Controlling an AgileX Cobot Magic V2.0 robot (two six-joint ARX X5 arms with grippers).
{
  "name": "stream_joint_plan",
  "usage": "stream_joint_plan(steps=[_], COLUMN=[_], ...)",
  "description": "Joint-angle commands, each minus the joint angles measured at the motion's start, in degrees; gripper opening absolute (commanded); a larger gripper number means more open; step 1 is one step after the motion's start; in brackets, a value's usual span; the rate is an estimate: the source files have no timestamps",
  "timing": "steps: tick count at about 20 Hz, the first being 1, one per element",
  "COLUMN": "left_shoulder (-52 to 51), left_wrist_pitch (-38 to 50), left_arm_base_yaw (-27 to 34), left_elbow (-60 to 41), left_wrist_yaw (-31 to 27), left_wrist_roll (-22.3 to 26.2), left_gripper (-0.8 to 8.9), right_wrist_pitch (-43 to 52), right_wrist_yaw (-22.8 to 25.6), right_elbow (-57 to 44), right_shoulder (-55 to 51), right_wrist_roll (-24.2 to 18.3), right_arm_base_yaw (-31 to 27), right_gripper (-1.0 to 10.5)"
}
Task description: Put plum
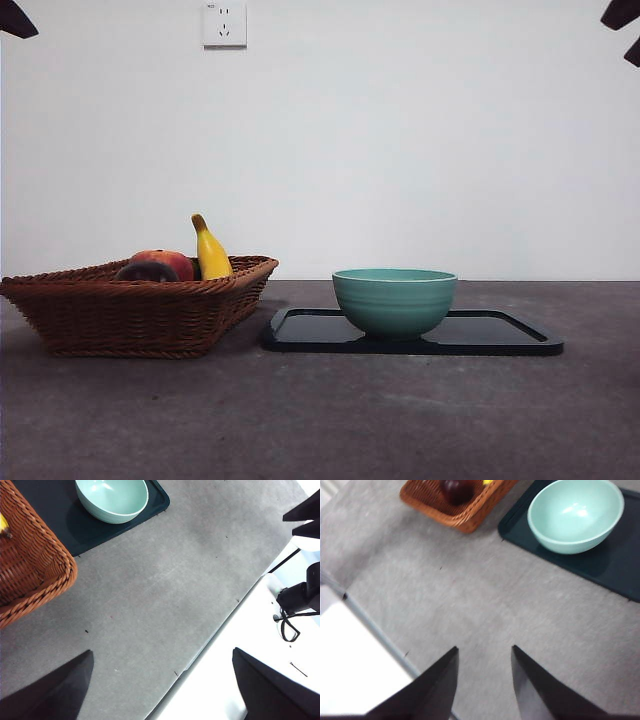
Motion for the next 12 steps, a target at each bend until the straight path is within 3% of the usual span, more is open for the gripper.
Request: stream_joint_plan(steps=[1,6,12], left_shoulder=[0.4,0.4,0.4], left_wrist_pitch=[0.5,0.7,0.7], left_arm_base_yaw=[-0.3,-0.3,-0.3], left_elbow=[1.0,1.0,1.0], left_wrist_yaw=[0.4,0.4,0.4], left_wrist_roll=[0.7,0.7,0.7], left_gripper=[4.36,4.36,4.36], right_wrist_pitch=[3.1,7.8,9.9], right_wrist_yaw=[2.0,5.4,7.2], right_elbow=[0.5,2.1,9.7], right_shoulder=[0.3,3.8,18.4], right_wrist_roll=[6.0,11.4,11.4], right_arm_base_yaw=[0.3,-0.1,-2.9], right_gripper=[1.7,2.1,2.4])
